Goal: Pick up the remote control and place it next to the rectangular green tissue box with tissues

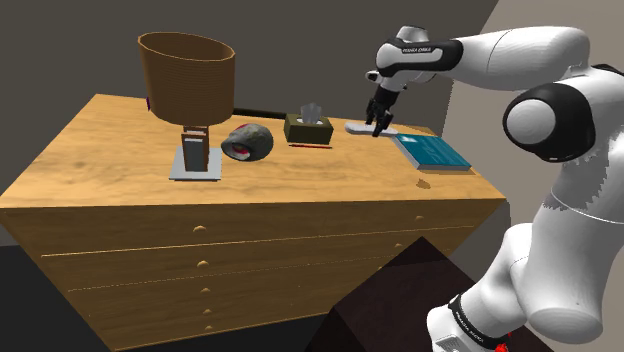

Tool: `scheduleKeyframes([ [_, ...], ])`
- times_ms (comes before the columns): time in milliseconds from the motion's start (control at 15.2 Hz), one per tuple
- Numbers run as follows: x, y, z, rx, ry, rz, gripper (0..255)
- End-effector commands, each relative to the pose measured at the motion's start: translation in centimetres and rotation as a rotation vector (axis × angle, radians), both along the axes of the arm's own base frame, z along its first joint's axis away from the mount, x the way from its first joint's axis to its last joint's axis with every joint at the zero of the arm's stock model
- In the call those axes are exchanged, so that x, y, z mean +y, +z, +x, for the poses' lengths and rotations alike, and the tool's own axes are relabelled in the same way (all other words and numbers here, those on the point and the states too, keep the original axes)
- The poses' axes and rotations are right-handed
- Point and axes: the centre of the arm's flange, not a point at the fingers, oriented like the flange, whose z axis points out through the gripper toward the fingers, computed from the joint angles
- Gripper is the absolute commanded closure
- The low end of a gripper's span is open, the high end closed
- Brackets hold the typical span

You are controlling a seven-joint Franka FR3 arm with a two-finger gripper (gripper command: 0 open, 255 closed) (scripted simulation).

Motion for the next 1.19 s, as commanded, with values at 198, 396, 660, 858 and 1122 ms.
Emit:
scheduleKeyframes([
  [198, 0.0, -2.7, 0.0, -0.001, 0.000, 0.000, 255],
  [396, 0.0, -4.3, 0.0, -0.001, 0.000, 0.000, 255],
  [660, 0.0, -6.4, 0.0, -0.001, 0.000, 0.000, 255],
  [858, 0.0, -8.0, 0.0, -0.001, 0.000, 0.000, 255],
  [1122, 0.0, -10.1, 0.0, -0.001, 0.000, 0.000, 255],
])
